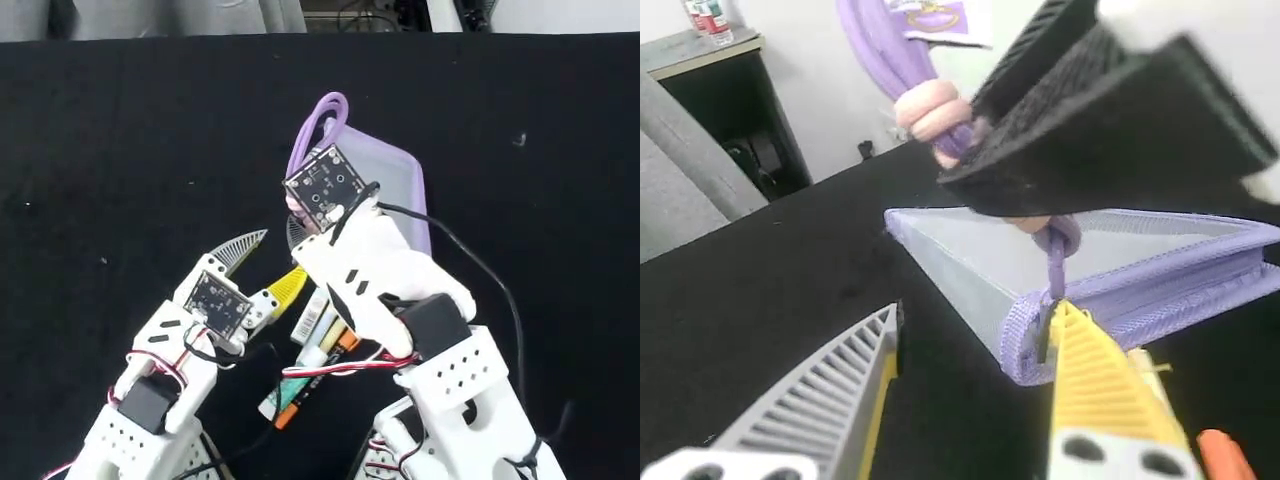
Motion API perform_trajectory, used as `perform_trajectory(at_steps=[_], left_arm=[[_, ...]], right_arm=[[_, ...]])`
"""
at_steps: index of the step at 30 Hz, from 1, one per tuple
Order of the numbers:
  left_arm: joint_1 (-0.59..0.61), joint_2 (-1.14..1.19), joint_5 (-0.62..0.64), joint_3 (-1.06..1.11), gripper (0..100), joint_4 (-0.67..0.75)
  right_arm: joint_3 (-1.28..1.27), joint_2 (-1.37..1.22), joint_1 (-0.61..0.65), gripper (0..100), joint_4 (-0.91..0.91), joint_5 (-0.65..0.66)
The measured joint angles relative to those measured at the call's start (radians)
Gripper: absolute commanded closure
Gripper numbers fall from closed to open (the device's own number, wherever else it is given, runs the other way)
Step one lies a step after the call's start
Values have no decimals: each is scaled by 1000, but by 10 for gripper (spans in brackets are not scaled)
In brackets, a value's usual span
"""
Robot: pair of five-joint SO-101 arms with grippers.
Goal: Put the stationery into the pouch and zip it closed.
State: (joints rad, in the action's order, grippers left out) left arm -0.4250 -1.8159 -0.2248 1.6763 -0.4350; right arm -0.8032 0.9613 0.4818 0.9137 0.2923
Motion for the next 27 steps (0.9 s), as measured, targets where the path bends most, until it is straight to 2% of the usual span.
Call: perform_trajectory(at_steps=[6, 13, 16, 19, 27], left_arm=[[37, 0, -6, 0, 758, -8], [37, 0, -3, 0, 758, -97], [37, 32, 51, -41, 758, -150], [38, 135, 69, -92, 758, -133], [38, 623, 78, -252, 758, 81]], right_arm=[[0, 0, 0, 988, 0, 0], [0, 0, 0, 988, 0, 0], [0, 0, 0, 988, 0, 0], [0, 0, 0, 988, 0, 0], [0, 0, 0, 988, 0, 2]])
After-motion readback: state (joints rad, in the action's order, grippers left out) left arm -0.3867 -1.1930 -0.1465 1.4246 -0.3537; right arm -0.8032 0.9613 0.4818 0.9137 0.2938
